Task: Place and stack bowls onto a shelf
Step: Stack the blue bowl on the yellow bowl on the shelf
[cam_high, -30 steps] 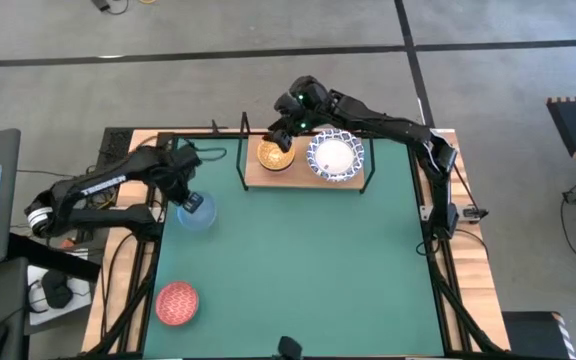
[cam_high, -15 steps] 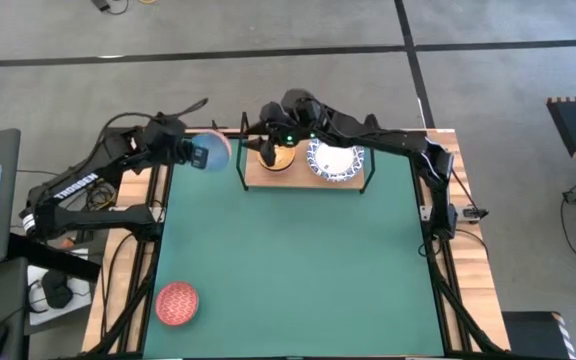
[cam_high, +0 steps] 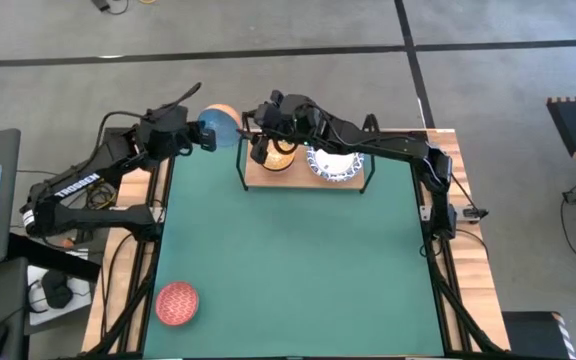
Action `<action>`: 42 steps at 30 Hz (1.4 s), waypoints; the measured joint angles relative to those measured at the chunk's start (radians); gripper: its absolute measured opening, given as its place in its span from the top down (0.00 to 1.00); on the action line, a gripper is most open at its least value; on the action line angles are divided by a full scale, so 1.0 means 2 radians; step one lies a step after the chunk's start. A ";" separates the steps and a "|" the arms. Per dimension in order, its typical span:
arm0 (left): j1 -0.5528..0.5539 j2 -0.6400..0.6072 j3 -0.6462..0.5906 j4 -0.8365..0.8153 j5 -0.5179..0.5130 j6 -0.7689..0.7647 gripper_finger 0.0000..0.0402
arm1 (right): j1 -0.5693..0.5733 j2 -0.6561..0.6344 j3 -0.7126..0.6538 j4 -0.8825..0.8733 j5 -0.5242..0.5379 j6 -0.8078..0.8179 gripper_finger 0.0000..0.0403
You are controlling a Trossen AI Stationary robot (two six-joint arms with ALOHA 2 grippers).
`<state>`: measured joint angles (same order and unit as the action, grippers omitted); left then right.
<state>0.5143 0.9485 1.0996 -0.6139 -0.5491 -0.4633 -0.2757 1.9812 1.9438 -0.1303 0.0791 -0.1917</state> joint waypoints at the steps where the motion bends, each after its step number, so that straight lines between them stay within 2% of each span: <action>1: -0.005 0.002 0.000 0.008 -0.007 0.000 1.00 | 0.000 0.000 0.000 0.001 0.001 0.000 0.40; 6: -0.033 0.021 0.000 0.056 -0.040 0.000 1.00 | 0.001 0.000 0.000 0.002 0.054 0.000 0.40; 11: -0.064 0.042 0.000 0.112 -0.057 -0.003 1.00 | 0.002 0.000 0.001 -0.006 0.149 0.002 0.40; 14: -0.079 0.056 0.000 0.134 -0.058 -0.015 1.00 | 0.002 0.000 0.001 -0.016 0.186 0.002 0.43; 18: -0.096 0.075 0.000 0.153 -0.061 -0.034 1.00 | 0.005 -0.001 0.001 -0.023 0.223 0.011 0.54; 23: -0.112 0.090 0.000 0.155 -0.047 -0.064 0.95 | 0.007 -0.001 0.001 -0.036 0.260 0.025 0.77; 24: -0.114 0.091 -0.001 0.152 -0.043 -0.068 0.94 | 0.007 -0.001 0.001 -0.039 0.259 0.024 0.81; 31: -0.116 0.077 -0.001 0.131 -0.011 -0.017 0.77 | -0.004 -0.001 0.001 -0.080 0.234 0.040 0.82; 35: -0.116 0.051 0.003 0.115 0.000 -0.001 0.69 | -0.035 0.005 -0.002 -0.169 0.159 0.111 0.82; 39: -0.115 0.036 0.002 0.105 0.036 0.018 0.64 | -0.076 0.008 -0.002 -0.242 0.088 0.190 0.82; 42: -0.115 0.032 0.002 0.105 0.051 0.017 0.64 | -0.109 0.018 -0.001 -0.288 0.003 0.237 0.82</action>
<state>0.2844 1.0115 1.1038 -0.4044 -0.4462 -0.4301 -0.4945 2.0179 1.9421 -0.7066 0.0850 0.2828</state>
